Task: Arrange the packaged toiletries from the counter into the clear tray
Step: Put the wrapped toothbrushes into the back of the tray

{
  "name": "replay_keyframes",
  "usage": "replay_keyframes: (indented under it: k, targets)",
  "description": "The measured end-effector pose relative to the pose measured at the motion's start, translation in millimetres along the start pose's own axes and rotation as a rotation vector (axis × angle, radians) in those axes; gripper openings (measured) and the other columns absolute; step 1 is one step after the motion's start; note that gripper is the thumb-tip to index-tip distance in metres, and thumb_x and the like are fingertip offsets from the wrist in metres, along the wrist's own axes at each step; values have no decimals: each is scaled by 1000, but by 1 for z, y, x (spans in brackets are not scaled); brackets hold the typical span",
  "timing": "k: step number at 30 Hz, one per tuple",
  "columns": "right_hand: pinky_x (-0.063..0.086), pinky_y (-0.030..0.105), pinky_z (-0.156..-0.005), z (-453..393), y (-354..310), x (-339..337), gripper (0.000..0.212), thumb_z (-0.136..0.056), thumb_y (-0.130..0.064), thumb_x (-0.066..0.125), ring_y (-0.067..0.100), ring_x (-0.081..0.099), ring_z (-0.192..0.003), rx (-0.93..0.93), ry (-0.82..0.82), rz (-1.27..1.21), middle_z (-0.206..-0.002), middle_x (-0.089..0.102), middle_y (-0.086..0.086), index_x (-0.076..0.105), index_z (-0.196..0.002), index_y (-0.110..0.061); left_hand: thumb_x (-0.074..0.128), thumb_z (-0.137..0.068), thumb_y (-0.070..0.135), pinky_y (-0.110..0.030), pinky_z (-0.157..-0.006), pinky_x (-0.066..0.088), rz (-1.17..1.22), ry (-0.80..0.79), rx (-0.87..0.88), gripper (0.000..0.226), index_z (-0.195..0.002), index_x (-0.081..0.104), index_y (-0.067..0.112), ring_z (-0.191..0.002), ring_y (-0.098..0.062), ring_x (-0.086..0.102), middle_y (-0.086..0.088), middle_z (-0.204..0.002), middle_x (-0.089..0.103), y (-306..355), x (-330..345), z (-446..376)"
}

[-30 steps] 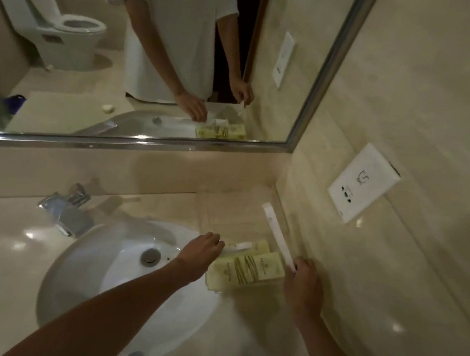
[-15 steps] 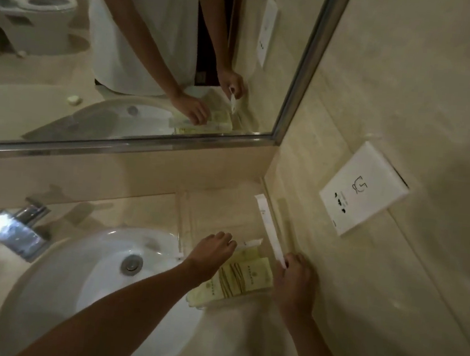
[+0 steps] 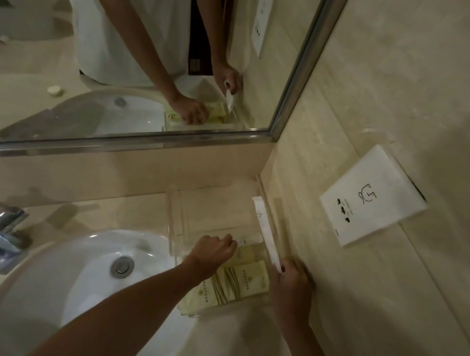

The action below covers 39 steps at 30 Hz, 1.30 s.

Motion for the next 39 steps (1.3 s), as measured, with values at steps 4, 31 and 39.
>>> replay_keyframes:
  k: [4,31,39]
  targets:
    - [35,24,-61,-3,0,1,8,-87,-21,63,12,49,-69,-15,-11,-3,-82,60,-1,65,-83,-14,84,-46,3,-24,-40,37,-44,25,-9,48,-89,63,9,-43,-21,58,-4,-66,65,-3,0,-4]
    - [54,29,-67,-14,-30,15,19,-84,-13,63,14,62,-87,-439,-304,494,-104,61,-5,70,-99,-24,56,-86,53,-34,-64,49,420,193,-345,44,-109,41,18,-72,-25,64,-3,-103,68,-65,9,80]
    - [50,26,-62,-14,-45,27,16,-79,-10,69,14,63,-86,-559,-316,514,-104,57,-3,68,-91,-21,54,-87,53,-33,-70,53,404,142,-360,46,-123,42,26,-80,-20,65,4,-122,57,-72,17,103]
Point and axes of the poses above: each hand's wrist, its own z-axis away from the middle knuckle, its own x-axis out of the palm, y = z × x, the point moved 5 cm from there along -z, towards the middle knuckle
